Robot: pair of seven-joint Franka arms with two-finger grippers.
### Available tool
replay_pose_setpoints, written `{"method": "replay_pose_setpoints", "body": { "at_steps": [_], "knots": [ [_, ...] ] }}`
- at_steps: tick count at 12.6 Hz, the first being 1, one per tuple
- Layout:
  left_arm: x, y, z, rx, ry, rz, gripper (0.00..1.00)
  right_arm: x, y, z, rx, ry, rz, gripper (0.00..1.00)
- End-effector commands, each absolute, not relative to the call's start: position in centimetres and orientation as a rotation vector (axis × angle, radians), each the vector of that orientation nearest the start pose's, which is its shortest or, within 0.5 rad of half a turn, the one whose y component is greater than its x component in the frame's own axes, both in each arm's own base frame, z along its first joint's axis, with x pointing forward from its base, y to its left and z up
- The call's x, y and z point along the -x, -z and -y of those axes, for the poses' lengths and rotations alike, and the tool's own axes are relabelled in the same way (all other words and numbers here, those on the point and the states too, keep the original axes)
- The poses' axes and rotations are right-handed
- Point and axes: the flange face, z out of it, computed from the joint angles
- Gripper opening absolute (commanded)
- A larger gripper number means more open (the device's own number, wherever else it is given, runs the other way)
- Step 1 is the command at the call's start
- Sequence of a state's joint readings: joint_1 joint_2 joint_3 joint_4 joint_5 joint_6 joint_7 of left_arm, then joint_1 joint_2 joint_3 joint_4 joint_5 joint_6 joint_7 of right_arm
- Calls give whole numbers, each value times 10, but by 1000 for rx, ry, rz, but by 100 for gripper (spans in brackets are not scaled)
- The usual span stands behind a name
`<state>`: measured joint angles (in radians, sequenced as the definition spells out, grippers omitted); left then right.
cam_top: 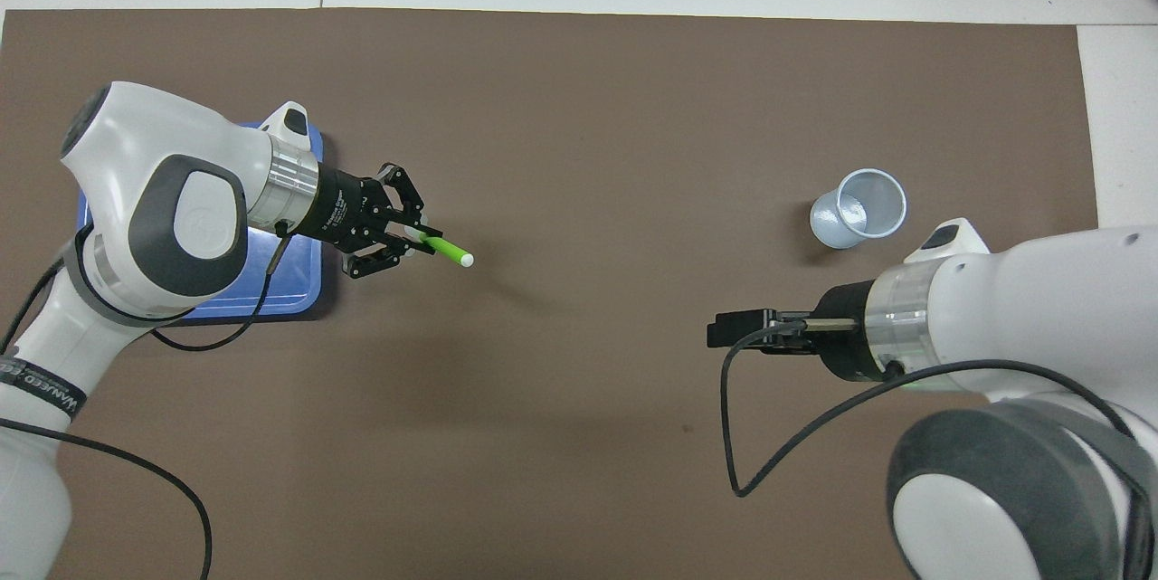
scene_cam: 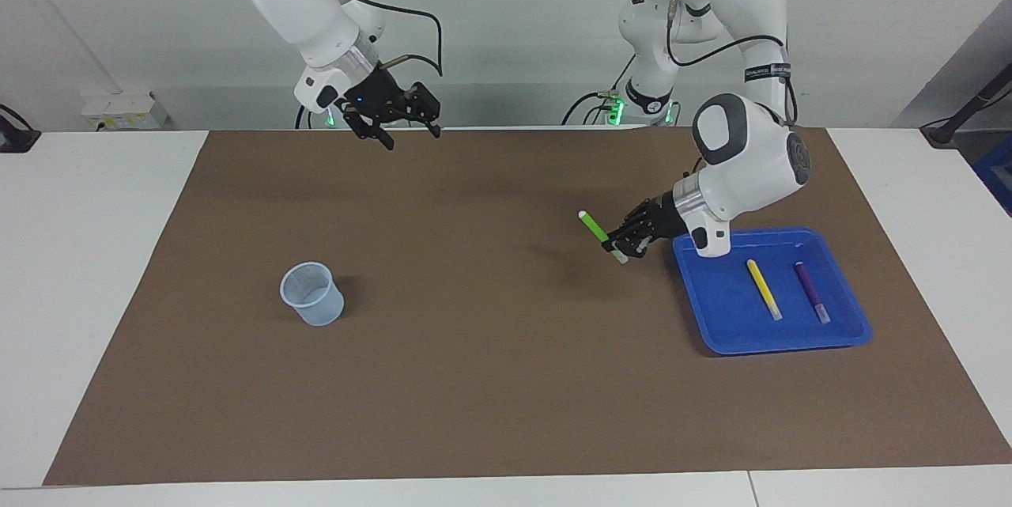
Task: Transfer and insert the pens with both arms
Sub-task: 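Lift the green pen with the left gripper while the right gripper approaches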
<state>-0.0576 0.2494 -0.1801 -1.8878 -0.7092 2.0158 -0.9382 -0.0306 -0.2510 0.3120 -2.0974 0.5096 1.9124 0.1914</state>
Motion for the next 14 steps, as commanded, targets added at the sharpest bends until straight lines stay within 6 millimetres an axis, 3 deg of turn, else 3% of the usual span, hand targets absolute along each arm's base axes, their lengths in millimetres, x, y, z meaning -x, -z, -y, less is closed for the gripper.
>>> {"method": "replay_pose_setpoints", "body": {
  "at_steps": [1, 3, 5, 8, 10, 13, 14],
  "knots": [
    [-576, -372, 169, 2966, -923, 1966, 0, -457, -512, -203, 2691, -21, -115, 100],
    [-577, -369, 172, 2943, -984, 2024, 0, -461, -498, -218, 2686, -6, -105, 100],
    [-568, -371, 209, 2939, -1109, 2066, 0, -469, -483, -239, 2661, 28, -146, 100],
    [-563, -365, 226, 2832, -1134, 2218, 0, -474, -463, -276, 2634, 77, -198, 100],
    [-554, -359, 245, 2811, -1153, 2264, 0, -478, -466, -292, 2611, 102, -220, 100],
    [-540, -355, 274, 2754, -1219, 2322, 0, -490, -471, -298, 2593, 113, -218, 100],
    [-539, -356, 277, 2742, -1238, 2323, 0, -493, -465, -299, 2592, 120, -221, 98]
  ]
}}
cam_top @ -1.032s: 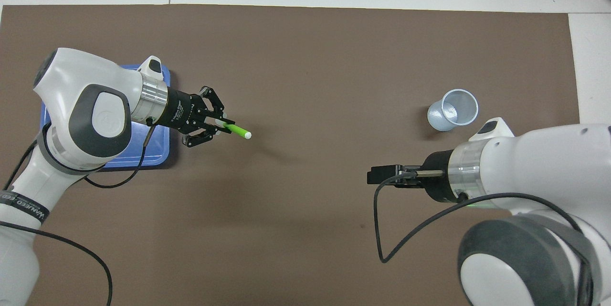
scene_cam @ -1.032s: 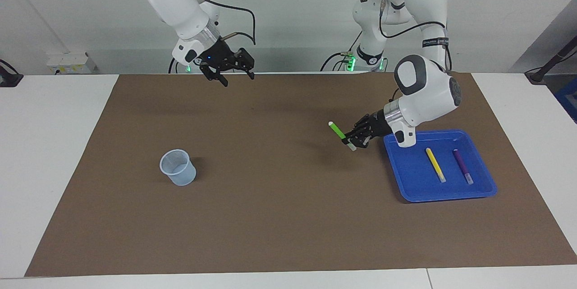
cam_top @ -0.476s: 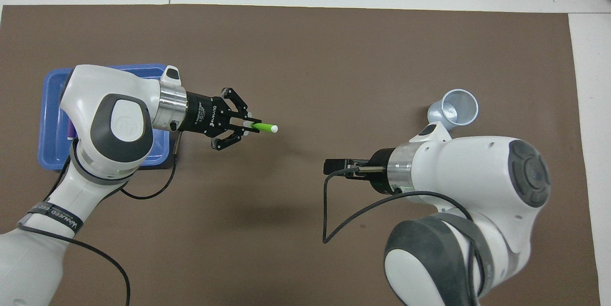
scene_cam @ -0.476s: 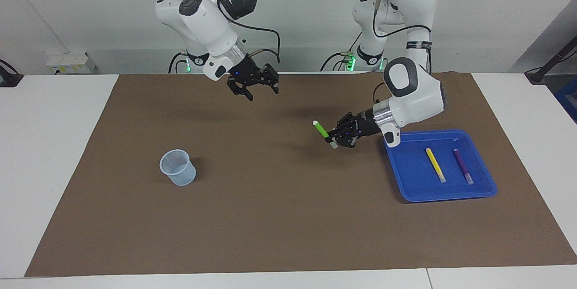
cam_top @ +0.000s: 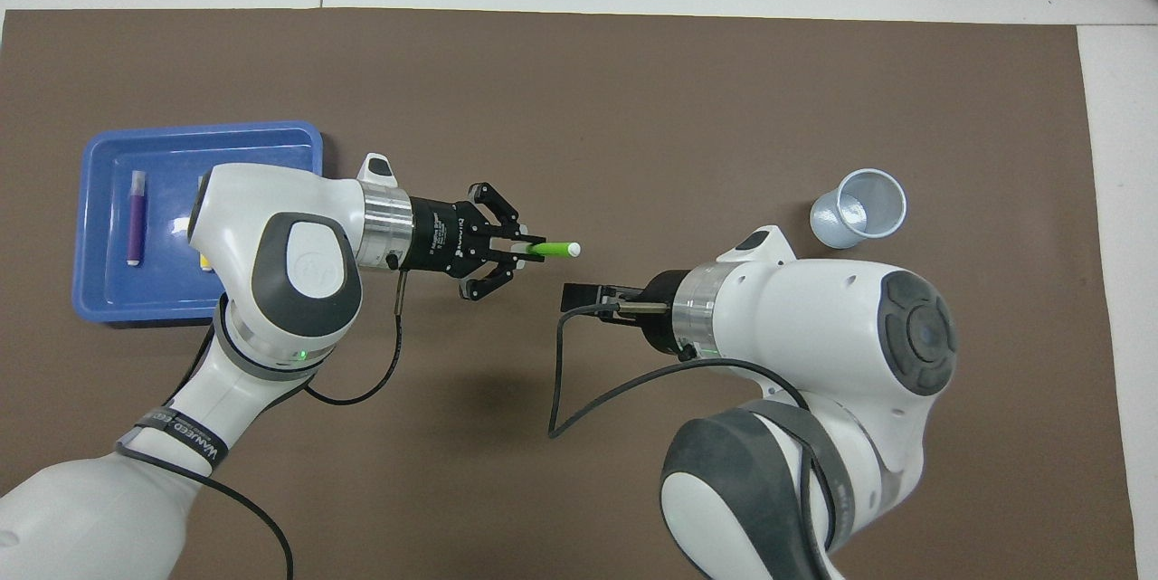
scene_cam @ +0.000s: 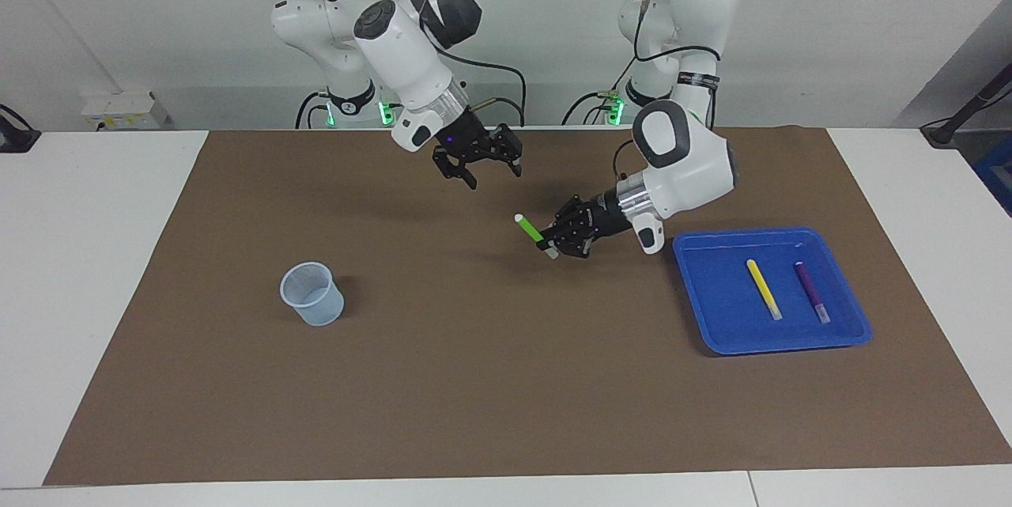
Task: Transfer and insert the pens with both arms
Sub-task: 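Grasp the green pen with the right gripper and open the left gripper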
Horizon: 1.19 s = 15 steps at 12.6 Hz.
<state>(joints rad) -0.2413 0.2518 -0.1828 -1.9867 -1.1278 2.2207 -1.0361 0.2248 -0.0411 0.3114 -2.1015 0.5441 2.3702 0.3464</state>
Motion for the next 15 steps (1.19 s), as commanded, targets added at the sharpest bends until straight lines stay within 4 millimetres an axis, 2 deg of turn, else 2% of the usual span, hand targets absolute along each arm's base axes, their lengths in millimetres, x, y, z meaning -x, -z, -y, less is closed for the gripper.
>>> {"method": "replay_pose_setpoints", "body": {
  "at_steps": [1, 3, 8, 10, 11, 13, 15],
  "knots": [
    [-536, -357, 283, -1796, 827, -1505, 0, -499, -460, -299, 2584, 151, -231, 97],
    [-532, -359, 288, -1800, 864, -1484, 0, -510, -456, -304, 2587, 147, -213, 95],
    [-526, -361, 301, -1788, 889, -1472, 0, -524, -454, -298, 2594, 164, -174, 91],
    [-520, -363, 314, -1804, 901, -1456, 0, -523, -454, -299, 2595, 164, -171, 75],
    [-520, -364, 314, -1799, 903, -1459, 0, -524, -454, -298, 2597, 166, -169, 69],
    [-521, -364, 314, -1797, 903, -1461, 0, -525, -451, -295, 2612, 168, -162, 64],
    [-521, -364, 313, -1795, 901, -1463, 0, -525, -450, -292, 2622, 145, -159, 54]
  ]
}}
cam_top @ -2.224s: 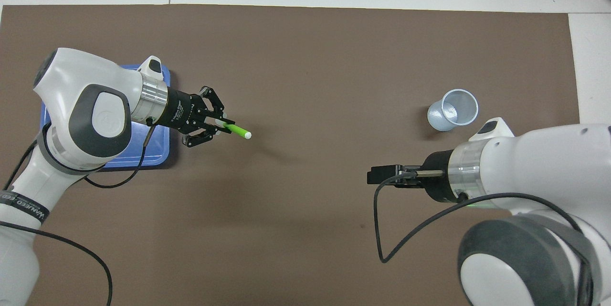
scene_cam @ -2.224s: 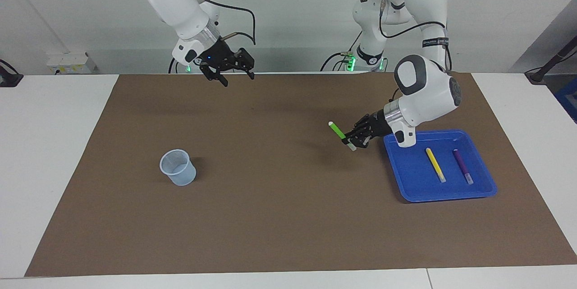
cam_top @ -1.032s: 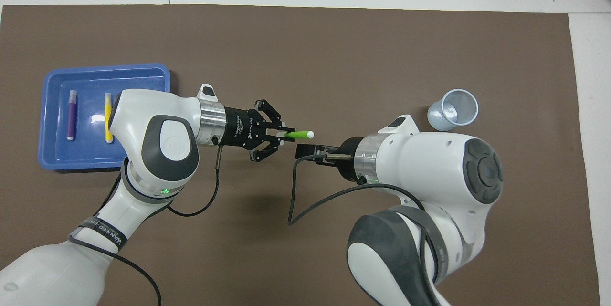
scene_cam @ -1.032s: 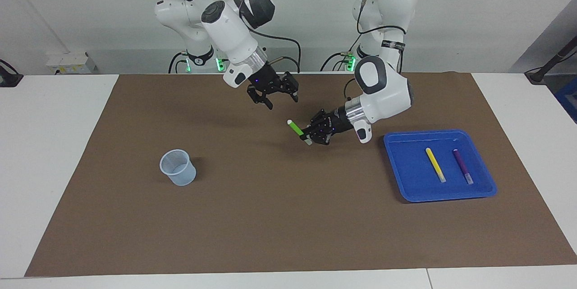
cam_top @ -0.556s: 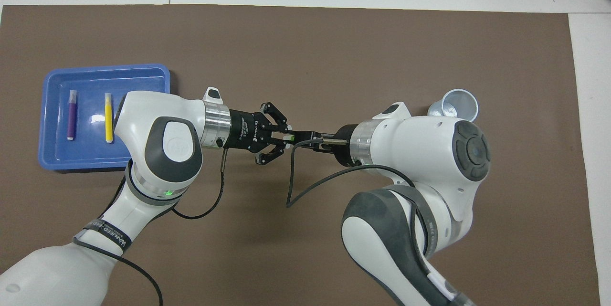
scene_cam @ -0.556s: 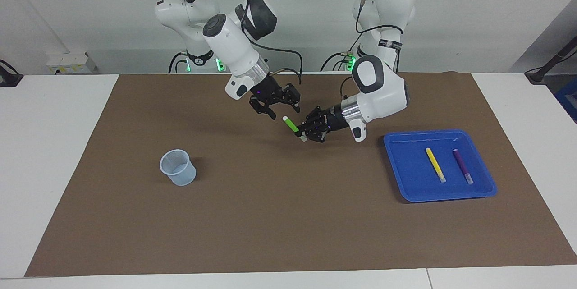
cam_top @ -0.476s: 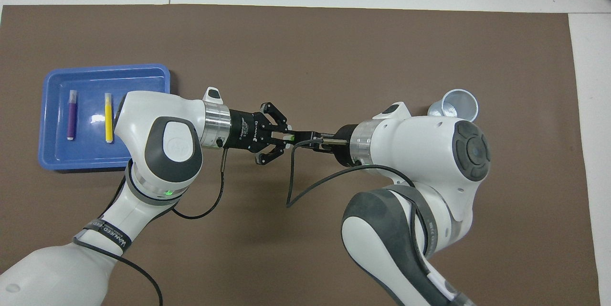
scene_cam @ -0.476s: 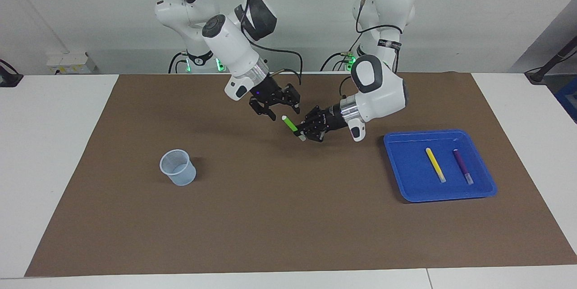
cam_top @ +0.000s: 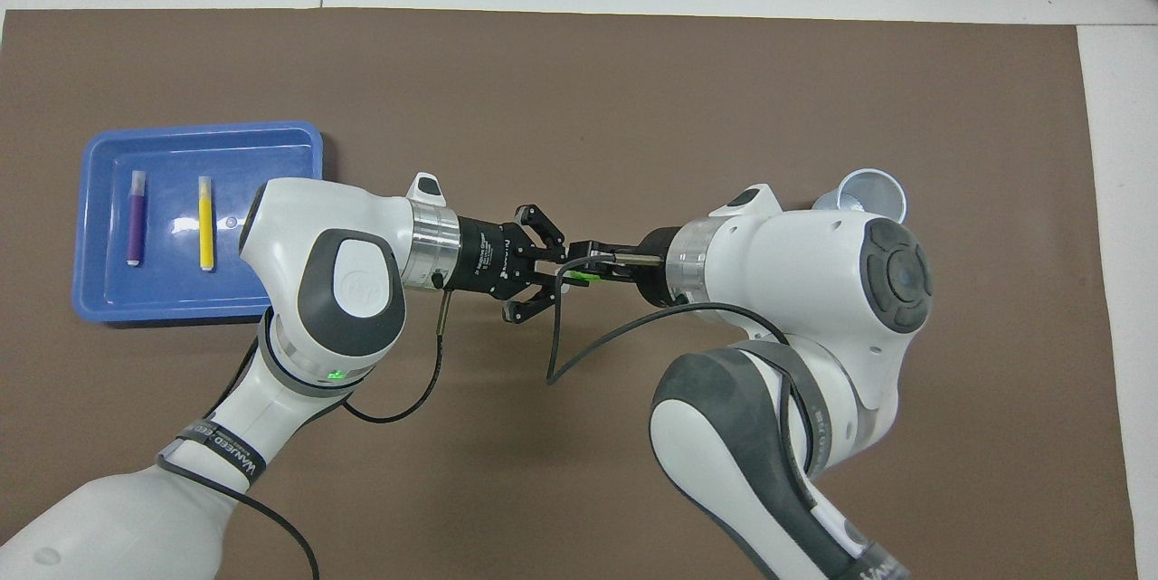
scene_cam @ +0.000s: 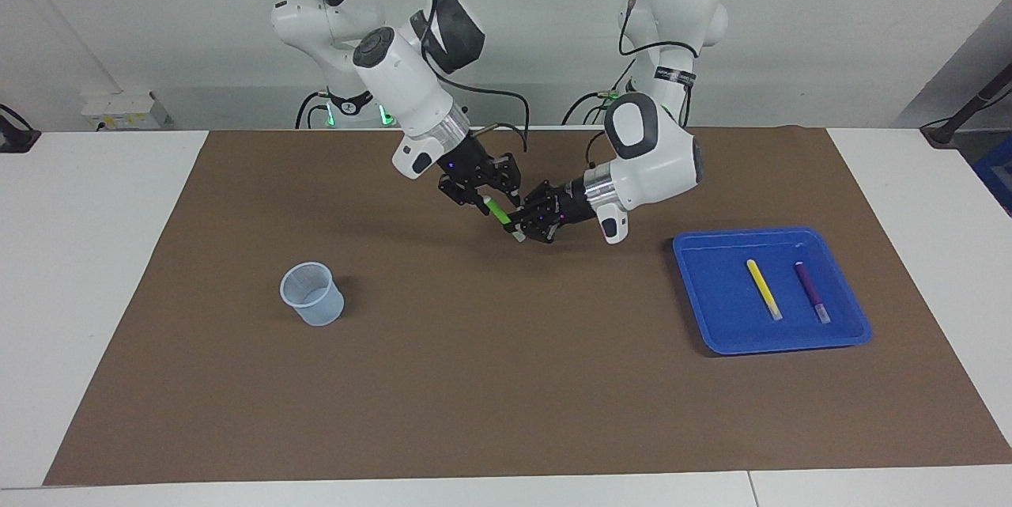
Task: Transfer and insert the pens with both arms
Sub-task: 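Grasp the green pen with the right gripper and open the left gripper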
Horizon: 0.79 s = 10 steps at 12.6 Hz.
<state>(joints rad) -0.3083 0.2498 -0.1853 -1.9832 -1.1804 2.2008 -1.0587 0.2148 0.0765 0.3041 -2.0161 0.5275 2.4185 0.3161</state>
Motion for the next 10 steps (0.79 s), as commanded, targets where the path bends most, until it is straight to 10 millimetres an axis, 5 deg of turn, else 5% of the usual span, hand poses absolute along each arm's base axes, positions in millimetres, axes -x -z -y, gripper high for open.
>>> {"method": "replay_pose_setpoints", "body": {
  "at_steps": [1, 10],
  "knots": [
    [-522, -365, 313, -1795, 900, -1462, 0, -525, -449, -290, 2631, 144, -153, 52],
    [-523, -367, 316, -1795, 887, -1461, 0, -524, -449, -289, 2644, 125, -142, 27]
  ]
}}
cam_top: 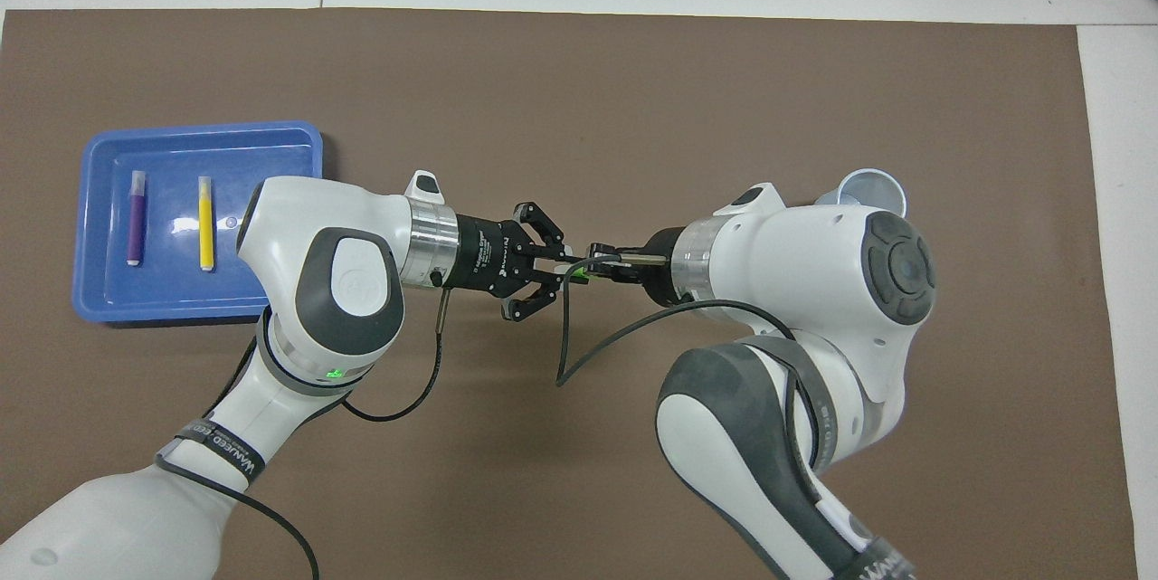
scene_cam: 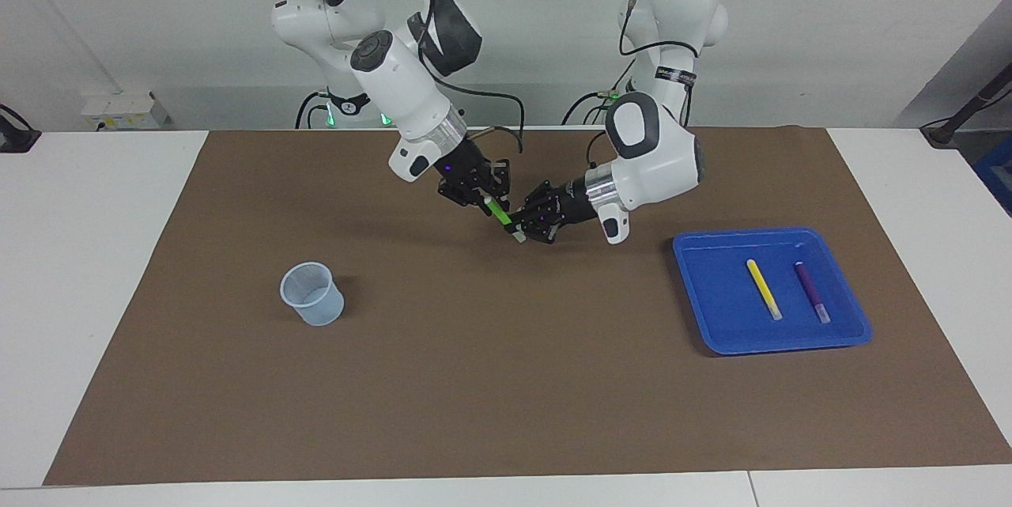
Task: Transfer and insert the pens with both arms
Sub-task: 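Grasp the green pen with the right gripper and open the left gripper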
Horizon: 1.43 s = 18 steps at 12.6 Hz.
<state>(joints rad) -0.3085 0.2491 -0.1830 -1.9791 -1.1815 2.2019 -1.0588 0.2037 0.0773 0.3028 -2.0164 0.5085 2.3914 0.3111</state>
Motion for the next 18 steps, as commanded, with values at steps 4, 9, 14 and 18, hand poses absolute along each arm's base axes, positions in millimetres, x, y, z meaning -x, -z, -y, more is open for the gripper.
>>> {"method": "replay_pose_setpoints", "body": {
  "at_steps": [4, 9, 14, 18],
  "knots": [
    [-523, -367, 316, -1794, 881, -1464, 0, -524, -449, -290, 2644, 123, -141, 4],
    [-518, -374, 329, -1814, 823, -1455, 82, -523, -449, -290, 2675, 138, -104, 0],
    [-512, -400, 338, -1901, 712, -1379, 100, -530, -467, -281, 2703, 94, -77, 0],
    [-519, -399, 320, -1938, 666, -1386, 100, -550, -495, -237, 2826, 65, -35, 0]
  ]
}}
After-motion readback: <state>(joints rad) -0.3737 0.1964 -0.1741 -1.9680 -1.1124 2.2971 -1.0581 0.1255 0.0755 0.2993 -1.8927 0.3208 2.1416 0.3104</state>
